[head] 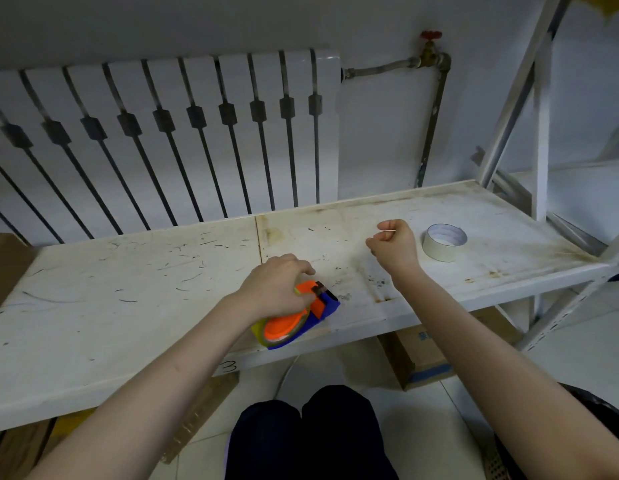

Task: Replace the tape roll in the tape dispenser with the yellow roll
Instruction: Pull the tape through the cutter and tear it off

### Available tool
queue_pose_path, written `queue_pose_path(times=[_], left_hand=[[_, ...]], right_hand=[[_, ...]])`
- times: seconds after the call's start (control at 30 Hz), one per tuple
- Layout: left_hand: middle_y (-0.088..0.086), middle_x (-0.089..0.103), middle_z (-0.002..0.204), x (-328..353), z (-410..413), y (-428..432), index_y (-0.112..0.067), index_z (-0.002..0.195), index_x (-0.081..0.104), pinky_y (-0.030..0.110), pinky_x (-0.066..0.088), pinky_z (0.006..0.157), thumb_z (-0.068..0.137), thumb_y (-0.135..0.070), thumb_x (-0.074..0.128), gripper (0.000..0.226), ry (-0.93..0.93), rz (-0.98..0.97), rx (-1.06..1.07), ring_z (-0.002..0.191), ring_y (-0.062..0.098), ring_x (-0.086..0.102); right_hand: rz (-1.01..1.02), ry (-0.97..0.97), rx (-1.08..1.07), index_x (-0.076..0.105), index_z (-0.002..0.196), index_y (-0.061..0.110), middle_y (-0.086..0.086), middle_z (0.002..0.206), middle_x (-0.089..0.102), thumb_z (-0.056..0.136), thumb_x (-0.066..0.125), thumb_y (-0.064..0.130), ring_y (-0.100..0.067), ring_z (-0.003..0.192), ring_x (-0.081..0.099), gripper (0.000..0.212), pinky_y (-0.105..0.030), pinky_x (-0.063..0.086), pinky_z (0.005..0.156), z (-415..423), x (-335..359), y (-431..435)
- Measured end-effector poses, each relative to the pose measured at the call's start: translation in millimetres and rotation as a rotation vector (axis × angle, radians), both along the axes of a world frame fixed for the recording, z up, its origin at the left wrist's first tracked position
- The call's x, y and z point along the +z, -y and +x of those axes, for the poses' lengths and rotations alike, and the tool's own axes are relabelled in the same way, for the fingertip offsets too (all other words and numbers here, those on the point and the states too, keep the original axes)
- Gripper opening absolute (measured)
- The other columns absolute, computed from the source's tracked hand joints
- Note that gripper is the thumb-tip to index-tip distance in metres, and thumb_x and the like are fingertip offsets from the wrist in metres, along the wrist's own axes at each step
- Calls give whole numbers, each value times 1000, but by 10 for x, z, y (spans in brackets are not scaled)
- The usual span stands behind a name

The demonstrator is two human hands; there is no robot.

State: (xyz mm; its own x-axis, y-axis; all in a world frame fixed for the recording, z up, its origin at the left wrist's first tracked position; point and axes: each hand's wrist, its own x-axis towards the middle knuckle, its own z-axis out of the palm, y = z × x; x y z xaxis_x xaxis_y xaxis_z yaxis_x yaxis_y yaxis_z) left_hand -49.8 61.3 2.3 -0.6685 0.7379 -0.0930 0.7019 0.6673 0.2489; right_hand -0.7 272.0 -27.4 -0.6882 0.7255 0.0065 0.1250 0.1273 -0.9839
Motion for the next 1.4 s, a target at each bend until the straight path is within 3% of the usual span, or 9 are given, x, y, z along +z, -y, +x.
queue_pose_path(times=[0.13,0.27,0.47,0.63,0.77,0.93,1.13,1.27,1.4], left_hand=[[3,62,119,-17,-29,-80,-20,116,62,36,51,89,84,-28,55,34,13,24,-15,109,20,57],[3,57,123,-27,-41,-103,-18,123,59,38,51,92,82,-13,49,43,40,2,-45,114,22,54],[1,53,126,-137,-85,-66,-21,127,58,34,46,95,88,-16,43,42,87,-27,-121,114,20,51],[-4,54,126,-180,-88,-57,-28,126,58,34,46,94,89,-11,39,45,86,4,-158,113,17,52],[-10,58,131,-240,-110,-39,-28,120,64,38,43,99,91,-12,35,44,52,-41,-183,119,17,47],[-8,68,112,-265,-145,-32,-42,115,64,39,44,94,89,-20,32,47,57,-42,-186,112,14,45],[-15,61,97,-222,-123,-83,-41,113,66,32,42,88,92,-18,33,46,101,-47,-178,107,11,45],[-12,67,113,-200,-128,-98,-40,107,68,36,43,94,92,-18,33,45,125,-54,-176,111,12,45],[-8,68,111,-206,-137,-116,-40,103,70,38,44,94,90,-19,34,44,133,-54,-166,111,13,46]], right_hand=[[-13,18,-11,46,102,16,-1,82,54,84,58,3,-24,82,57,25,-25,43,57,-16,-93,-70],[-14,86,-9,45,102,16,-3,83,55,85,57,6,-25,82,59,24,-25,41,52,-20,-225,-109],[56,201,9,46,113,9,-8,90,57,83,59,5,-25,77,59,32,-25,42,52,-34,-361,-148],[154,311,53,47,114,8,-7,89,59,81,59,4,-25,85,59,36,-38,52,77,-75,-435,-141],[178,351,75,48,112,10,-7,89,60,80,60,5,-24,84,59,35,-33,49,74,-47,-482,-146],[193,363,92,48,112,11,-8,90,60,81,58,4,-23,82,57,34,-30,45,67,11,-518,-156],[195,395,95,47,112,11,-8,90,60,80,59,4,-22,80,56,35,-33,51,67,56,-541,-150],[187,406,97,47,112,11,-11,94,61,81,60,5,-25,83,59,33,-37,53,73,78,-556,-141],[179,419,99,47,110,12,-10,92,59,82,60,5,-24,78,59,32,-40,56,73,87,-567,-114]])
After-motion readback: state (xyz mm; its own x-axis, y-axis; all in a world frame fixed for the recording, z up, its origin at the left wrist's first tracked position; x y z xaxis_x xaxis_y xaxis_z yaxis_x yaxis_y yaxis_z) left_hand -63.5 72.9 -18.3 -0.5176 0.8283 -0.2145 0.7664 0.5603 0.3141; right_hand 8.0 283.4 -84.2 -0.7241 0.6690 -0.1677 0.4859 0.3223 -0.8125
